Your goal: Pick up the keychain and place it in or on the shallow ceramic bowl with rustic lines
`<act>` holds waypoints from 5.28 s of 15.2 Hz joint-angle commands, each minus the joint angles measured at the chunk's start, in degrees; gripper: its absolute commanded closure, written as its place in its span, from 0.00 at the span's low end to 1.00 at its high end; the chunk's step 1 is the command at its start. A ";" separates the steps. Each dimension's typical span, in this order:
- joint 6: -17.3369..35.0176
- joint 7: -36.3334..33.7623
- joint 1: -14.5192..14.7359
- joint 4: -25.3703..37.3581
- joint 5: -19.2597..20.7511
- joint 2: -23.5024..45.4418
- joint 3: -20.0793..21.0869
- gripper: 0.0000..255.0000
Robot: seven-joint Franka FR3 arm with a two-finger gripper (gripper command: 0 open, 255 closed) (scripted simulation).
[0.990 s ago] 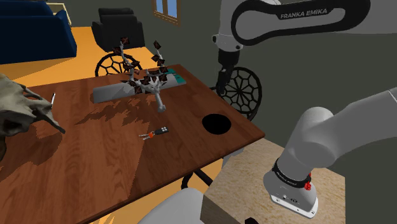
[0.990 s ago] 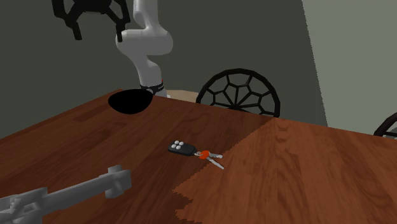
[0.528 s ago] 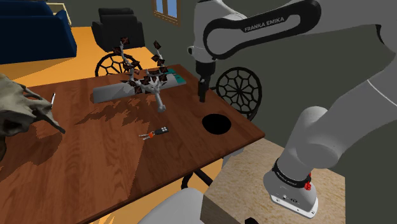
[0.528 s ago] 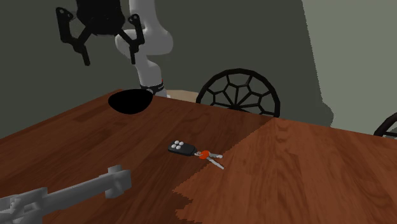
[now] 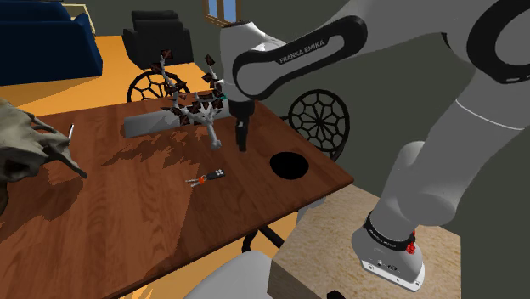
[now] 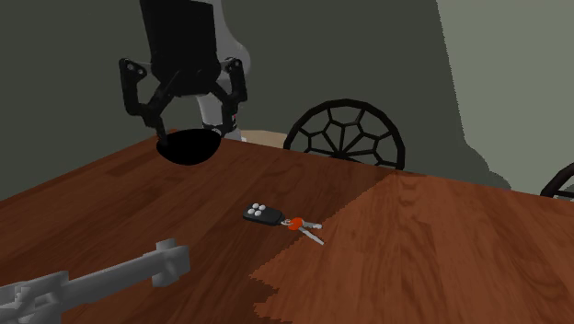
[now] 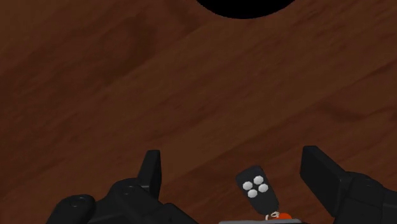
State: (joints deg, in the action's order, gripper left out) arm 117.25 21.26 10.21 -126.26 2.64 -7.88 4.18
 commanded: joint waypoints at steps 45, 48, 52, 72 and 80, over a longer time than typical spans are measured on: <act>3.57 6.58 4.89 14.96 1.47 19.45 4.76 1.00; 1.48 6.78 4.85 16.11 1.23 18.51 4.81 1.00; -1.33 7.03 4.82 17.83 0.95 17.39 4.87 1.00; -2.98 16.80 0.98 -6.63 -1.92 -9.21 0.38 1.00; -5.59 23.52 -1.73 -20.35 -0.04 -25.74 -4.62 1.00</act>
State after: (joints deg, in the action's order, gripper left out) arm 111.87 43.87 8.90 -144.73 2.20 -31.49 0.27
